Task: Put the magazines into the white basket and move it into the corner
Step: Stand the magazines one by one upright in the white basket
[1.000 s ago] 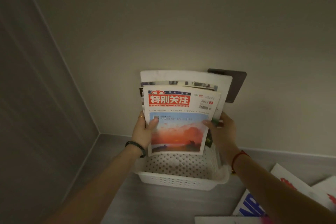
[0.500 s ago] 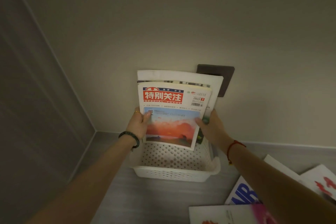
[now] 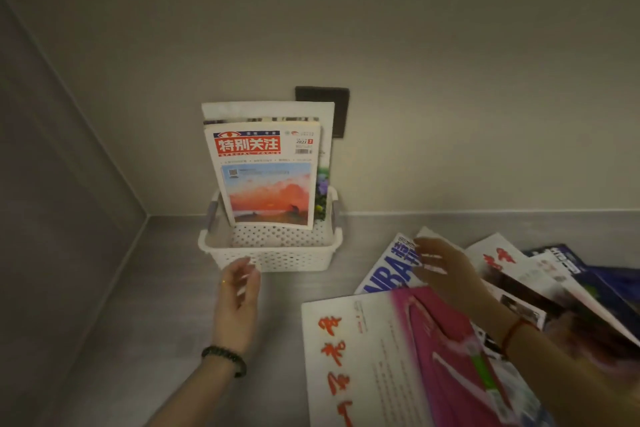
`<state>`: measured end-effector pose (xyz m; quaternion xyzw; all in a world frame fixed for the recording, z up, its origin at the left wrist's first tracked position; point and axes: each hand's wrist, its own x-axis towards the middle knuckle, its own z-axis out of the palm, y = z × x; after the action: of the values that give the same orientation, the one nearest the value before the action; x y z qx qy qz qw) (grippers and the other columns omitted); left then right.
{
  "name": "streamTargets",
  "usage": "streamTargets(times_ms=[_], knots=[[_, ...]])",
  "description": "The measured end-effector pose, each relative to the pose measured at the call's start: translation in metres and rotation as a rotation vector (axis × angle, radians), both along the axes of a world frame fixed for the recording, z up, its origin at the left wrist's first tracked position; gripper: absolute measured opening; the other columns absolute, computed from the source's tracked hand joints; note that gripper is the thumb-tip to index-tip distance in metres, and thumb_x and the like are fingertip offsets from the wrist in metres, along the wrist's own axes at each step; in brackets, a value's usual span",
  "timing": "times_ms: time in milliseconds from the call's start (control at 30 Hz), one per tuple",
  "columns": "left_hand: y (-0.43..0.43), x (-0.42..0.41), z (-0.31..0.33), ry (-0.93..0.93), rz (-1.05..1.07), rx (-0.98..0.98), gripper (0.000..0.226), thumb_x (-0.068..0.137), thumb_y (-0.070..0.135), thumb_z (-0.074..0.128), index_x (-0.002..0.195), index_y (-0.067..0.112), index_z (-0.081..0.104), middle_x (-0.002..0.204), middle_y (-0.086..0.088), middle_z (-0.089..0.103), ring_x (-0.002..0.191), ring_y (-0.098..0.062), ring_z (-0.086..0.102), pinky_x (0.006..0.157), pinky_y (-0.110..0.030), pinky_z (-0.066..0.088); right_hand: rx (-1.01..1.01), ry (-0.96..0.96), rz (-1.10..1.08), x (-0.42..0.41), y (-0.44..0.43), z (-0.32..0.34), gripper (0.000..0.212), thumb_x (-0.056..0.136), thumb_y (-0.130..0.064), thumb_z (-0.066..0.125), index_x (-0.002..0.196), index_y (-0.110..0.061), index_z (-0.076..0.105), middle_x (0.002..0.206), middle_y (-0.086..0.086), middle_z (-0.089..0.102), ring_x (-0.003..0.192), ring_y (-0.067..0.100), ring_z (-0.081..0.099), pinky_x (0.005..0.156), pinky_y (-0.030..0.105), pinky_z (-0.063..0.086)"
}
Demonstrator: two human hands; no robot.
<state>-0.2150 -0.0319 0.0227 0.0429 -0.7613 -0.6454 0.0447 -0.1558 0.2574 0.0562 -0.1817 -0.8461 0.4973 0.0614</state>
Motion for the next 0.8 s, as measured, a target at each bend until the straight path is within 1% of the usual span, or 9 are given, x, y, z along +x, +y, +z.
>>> streamTargets(times_ms=[67,167,233,300,367,467,600,733,800], knots=[[0.019,0.036,-0.010,-0.101,-0.016,0.063,0.015,0.089,0.011,0.050,0.104,0.013,0.051,0.096,0.001,0.054,0.080,-0.004,0.050,0.062,-0.004,0.042,0.029,-0.038,0.016,0.032,0.005,-0.009,0.034,0.076,0.004,0.064,0.104,-0.014,0.056,0.106,0.006,0.062,0.094,0.023,0.061,0.072,0.015,0.049],[0.049,0.093,-0.025,-0.348,-0.068,0.188,0.008,0.090,0.015,0.049,0.084,0.013,0.055,0.084,-0.003,0.060,0.074,-0.015,0.055,0.060,-0.019,0.049,0.215,-0.117,0.160,0.071,0.008,-0.025,0.024,0.082,-0.009,0.061,0.100,-0.023,0.057,0.086,-0.010,0.062,0.072,0.003,0.061,0.065,0.016,0.052],[0.068,0.130,-0.034,-0.520,-0.109,0.227,0.019,0.091,0.021,0.047,0.083,0.008,0.058,0.077,-0.008,0.061,0.067,-0.020,0.055,0.054,-0.026,0.048,0.144,-0.208,0.231,0.093,0.007,-0.038,0.031,0.081,-0.007,0.060,0.108,-0.021,0.055,0.098,-0.006,0.060,0.088,0.010,0.060,0.080,0.029,0.055],[0.084,0.160,-0.035,-0.717,-0.125,0.315,0.029,0.092,0.024,0.045,0.081,0.001,0.059,0.069,-0.010,0.060,0.061,-0.022,0.053,0.047,-0.026,0.047,0.162,-0.284,0.276,0.107,0.009,-0.049,0.051,0.081,-0.012,0.063,0.127,-0.022,0.045,0.122,-0.006,0.047,0.111,0.009,0.046,0.096,0.026,0.042],[0.096,0.182,-0.030,-0.932,-0.125,0.520,0.038,0.093,0.027,0.043,0.070,-0.002,0.055,0.063,-0.014,0.054,0.056,-0.022,0.047,0.038,-0.024,0.043,0.242,-0.296,0.339,0.116,0.013,-0.059,0.058,0.081,-0.015,0.064,0.133,-0.023,0.039,0.136,-0.002,0.038,0.120,0.011,0.038,0.099,0.023,0.034],[0.109,0.207,-0.031,-1.128,-0.134,0.690,0.049,0.092,0.036,0.041,0.062,-0.001,0.047,0.062,-0.012,0.045,0.055,-0.020,0.041,0.046,-0.027,0.036,0.413,-0.328,0.473,0.125,0.018,-0.070,0.061,0.082,-0.019,0.062,0.136,-0.025,0.035,0.154,-0.003,0.015,0.139,0.018,0.019,0.113,0.030,0.023],[0.130,0.218,-0.030,-1.135,0.034,0.819,0.040,0.093,0.030,0.042,0.069,-0.001,0.047,0.061,-0.012,0.045,0.049,-0.020,0.042,0.044,-0.027,0.037,0.495,-0.344,0.530,0.129,0.021,-0.077,0.063,0.085,-0.020,0.058,0.140,-0.027,0.028,0.156,-0.006,-0.001,0.143,0.019,0.005,0.117,0.037,0.019],[0.151,0.217,-0.027,-1.088,0.205,0.793,0.030,0.089,0.022,0.052,0.089,-0.007,0.052,0.076,-0.015,0.052,0.067,-0.029,0.048,0.061,-0.036,0.040,0.550,-0.359,0.575,0.129,0.024,-0.080,0.061,0.087,-0.025,0.055,0.141,-0.026,0.024,0.156,-0.006,-0.004,0.143,0.019,0.000,0.117,0.041,0.016],[0.158,0.216,-0.028,-1.037,0.224,0.770,0.026,0.087,0.020,0.055,0.103,-0.001,0.052,0.084,-0.015,0.058,0.074,-0.032,0.053,0.065,-0.038,0.045,0.570,-0.362,0.589,0.130,0.025,-0.081,0.062,0.089,-0.028,0.052,0.142,-0.027,0.021,0.156,-0.004,-0.006,0.143,0.019,-0.001,0.118,0.043,0.012]])
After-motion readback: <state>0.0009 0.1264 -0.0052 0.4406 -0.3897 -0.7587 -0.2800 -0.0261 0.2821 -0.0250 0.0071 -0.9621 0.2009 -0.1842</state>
